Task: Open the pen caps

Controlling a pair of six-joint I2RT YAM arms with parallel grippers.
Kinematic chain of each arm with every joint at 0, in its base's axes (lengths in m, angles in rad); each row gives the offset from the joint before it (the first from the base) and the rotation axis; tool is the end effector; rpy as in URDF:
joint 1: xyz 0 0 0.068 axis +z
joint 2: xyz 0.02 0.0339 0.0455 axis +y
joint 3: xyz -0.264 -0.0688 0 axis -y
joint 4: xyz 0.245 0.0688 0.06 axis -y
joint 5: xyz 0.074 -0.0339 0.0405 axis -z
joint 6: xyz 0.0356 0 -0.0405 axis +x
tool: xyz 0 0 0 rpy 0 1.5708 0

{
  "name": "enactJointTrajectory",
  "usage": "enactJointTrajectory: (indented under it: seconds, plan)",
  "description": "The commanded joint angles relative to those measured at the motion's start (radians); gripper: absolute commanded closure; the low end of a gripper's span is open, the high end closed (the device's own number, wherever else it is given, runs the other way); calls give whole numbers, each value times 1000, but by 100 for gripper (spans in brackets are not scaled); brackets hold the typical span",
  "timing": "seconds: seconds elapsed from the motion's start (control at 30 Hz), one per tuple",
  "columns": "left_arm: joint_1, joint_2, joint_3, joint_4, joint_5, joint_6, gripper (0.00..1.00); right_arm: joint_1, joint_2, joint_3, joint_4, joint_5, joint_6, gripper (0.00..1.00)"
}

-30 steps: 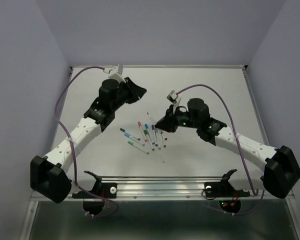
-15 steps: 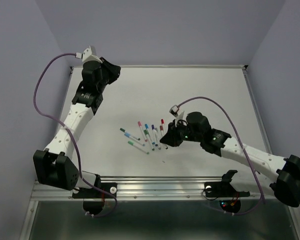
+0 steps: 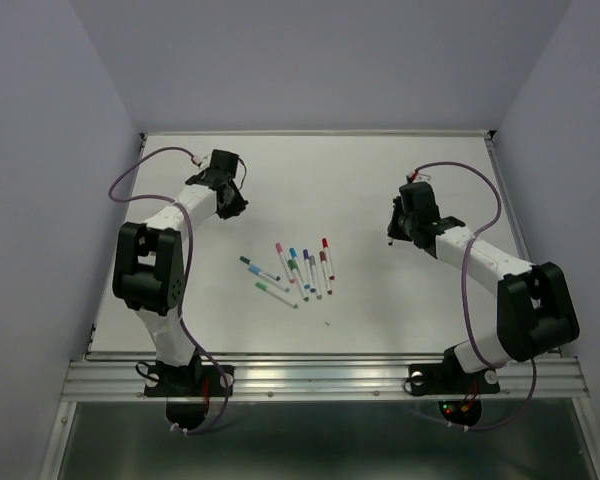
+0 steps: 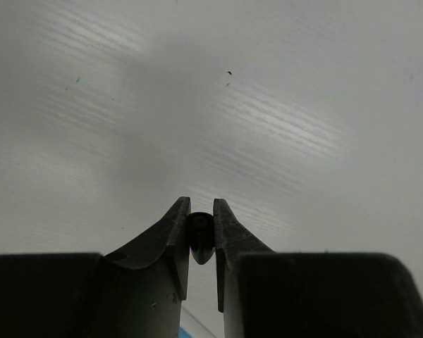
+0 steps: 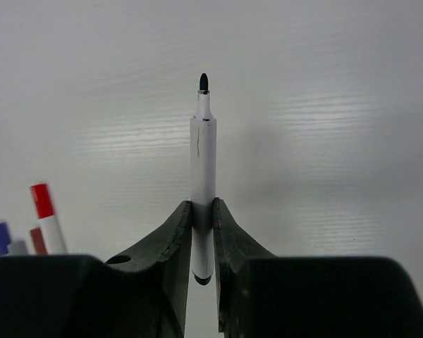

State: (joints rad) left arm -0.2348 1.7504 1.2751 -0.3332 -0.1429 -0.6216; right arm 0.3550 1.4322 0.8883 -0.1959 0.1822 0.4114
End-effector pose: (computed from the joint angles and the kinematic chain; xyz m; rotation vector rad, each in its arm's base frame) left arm 0.3784 -0.0853 0.2355 -0.5247 2.3235 -0.2412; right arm 0.2880 0.0999 0.2260 0.1576 2.2972 0.1846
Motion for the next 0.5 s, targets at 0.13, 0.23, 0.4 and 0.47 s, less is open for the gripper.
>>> enactJointTrajectory:
  seconds: [0.13,0.23,0.4,0.47]
  plan:
    - [8,125,159,-101,-84,94,94,-105,118,78,-28,85,-46,99]
    - [22,178,199,-110,-92,100,94,-157,158,104,-30,86,-62,99]
    - [52,265,266,-116,-86,138,92,-221,232,129,-31,77,-121,99]
    - [57,288,302,-119,-81,172,90,-231,263,150,-31,51,-178,99]
